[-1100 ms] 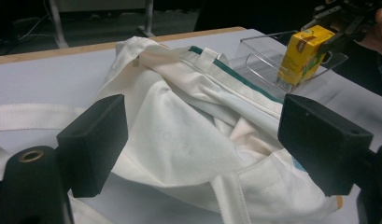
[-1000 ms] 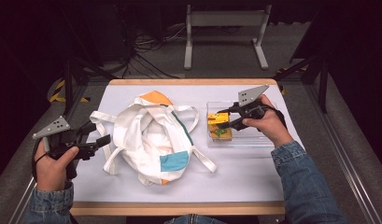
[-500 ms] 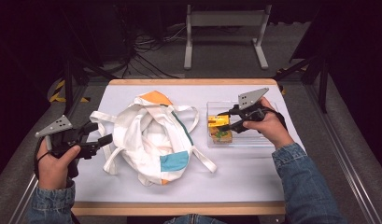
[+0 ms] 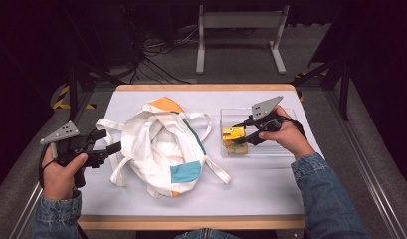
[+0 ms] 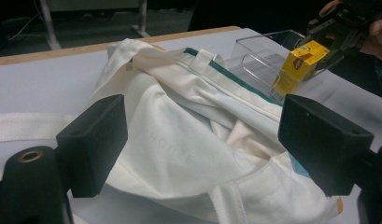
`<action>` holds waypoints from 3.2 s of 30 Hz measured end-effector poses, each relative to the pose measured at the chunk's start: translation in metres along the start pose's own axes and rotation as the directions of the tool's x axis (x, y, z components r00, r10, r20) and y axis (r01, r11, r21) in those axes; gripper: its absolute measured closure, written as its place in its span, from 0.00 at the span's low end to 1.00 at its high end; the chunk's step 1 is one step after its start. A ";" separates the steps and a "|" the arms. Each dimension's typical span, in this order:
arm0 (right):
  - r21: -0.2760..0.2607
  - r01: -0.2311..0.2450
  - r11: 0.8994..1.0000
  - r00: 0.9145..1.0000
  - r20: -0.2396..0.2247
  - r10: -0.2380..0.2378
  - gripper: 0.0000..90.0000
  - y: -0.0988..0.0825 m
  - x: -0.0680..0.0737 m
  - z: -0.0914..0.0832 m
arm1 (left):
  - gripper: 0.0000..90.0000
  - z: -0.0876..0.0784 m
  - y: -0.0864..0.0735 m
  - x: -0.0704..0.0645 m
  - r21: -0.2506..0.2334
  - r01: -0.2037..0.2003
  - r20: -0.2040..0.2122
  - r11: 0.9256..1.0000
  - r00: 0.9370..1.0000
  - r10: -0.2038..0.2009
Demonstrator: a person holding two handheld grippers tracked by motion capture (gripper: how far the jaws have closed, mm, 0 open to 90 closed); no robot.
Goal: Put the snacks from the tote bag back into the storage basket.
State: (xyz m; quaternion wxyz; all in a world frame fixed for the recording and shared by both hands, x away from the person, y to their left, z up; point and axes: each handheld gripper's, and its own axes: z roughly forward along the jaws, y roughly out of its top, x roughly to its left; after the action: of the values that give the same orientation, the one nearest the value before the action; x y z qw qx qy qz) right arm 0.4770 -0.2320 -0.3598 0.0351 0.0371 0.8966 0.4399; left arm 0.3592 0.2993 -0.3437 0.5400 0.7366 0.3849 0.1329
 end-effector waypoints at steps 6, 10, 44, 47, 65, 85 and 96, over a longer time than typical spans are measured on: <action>0.008 -0.016 1.000 1.000 -0.011 0.016 0.56 -0.003 -0.001 -0.001 | 0.19 0.003 0.001 0.000 0.003 -0.002 0.007 1.000 1.000 0.002; 0.022 -0.022 1.000 1.000 -0.007 0.022 0.55 -0.004 -0.001 -0.003 | 0.19 0.006 0.002 0.000 0.007 -0.005 0.014 1.000 1.000 0.005; 0.002 -0.075 0.997 0.995 0.074 0.074 0.34 -0.006 0.003 -0.021 | 0.18 0.011 0.004 0.002 0.016 -0.014 0.016 1.000 1.000 0.014; -0.004 -0.069 0.998 0.992 0.110 0.069 0.31 0.001 0.006 -0.025 | 0.18 0.012 0.004 0.002 0.015 -0.013 0.016 1.000 1.000 0.013; -0.127 -0.132 0.983 0.931 0.324 0.167 0.21 0.013 0.037 -0.078 | 0.11 0.004 0.001 0.005 0.043 -0.029 -0.012 0.999 0.999 0.030; -0.208 -0.296 0.932 0.753 0.550 0.362 0.14 -0.042 0.061 -0.148 | 0.04 -0.002 -0.008 0.018 0.034 0.032 -0.051 0.999 0.998 -0.030; -0.268 -0.362 0.893 0.636 0.629 0.447 0.06 -0.081 0.068 -0.145 | 0.05 0.000 -0.016 0.029 0.016 0.045 -0.085 0.999 0.995 -0.044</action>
State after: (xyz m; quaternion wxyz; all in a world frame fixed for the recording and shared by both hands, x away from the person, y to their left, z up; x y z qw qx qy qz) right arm 0.3926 -0.3887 -0.3370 0.2609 0.3920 0.7624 0.4439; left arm 0.3720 0.3219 -0.3641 0.5195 0.7264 0.4248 0.1486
